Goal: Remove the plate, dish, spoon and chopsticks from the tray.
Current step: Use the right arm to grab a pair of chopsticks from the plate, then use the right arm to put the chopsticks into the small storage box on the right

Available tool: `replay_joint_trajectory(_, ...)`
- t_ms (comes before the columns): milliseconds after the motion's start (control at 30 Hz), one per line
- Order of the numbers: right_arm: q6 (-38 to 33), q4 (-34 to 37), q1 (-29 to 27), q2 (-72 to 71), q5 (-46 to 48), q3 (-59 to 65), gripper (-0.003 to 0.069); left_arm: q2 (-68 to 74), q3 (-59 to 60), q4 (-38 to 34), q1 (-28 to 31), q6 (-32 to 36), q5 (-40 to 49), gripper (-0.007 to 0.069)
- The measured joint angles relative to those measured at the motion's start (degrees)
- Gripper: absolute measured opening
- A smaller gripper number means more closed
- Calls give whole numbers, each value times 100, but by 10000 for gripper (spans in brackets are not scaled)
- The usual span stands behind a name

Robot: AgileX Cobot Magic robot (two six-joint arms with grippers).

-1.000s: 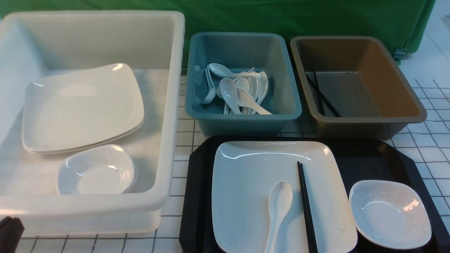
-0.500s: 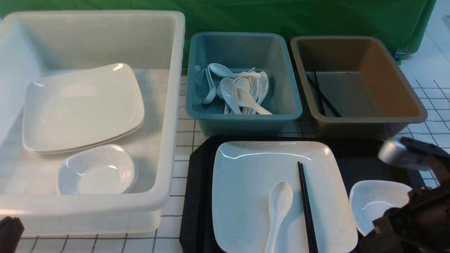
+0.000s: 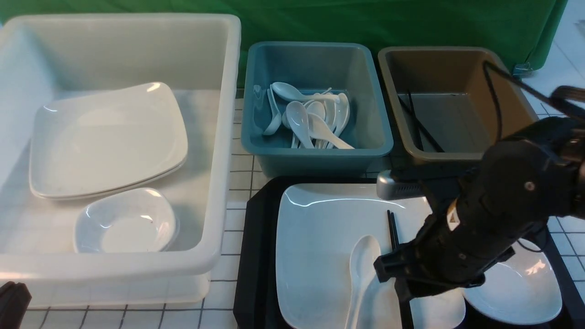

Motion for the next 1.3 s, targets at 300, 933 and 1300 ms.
replay_joint_trajectory(300, 67, -20, 0, 849, -166, -36, 393, 0, 0, 0, 0, 0, 0, 4)
replay_joint_trajectory(933, -143, 52, -27, -500, 361, -59, 171, 0, 0, 0, 0, 0, 0, 4)
replay_joint_trajectory(1300, -861, -14, -1721, -627, -284, -1341, 171, 0, 0, 0, 0, 31, 0, 4)
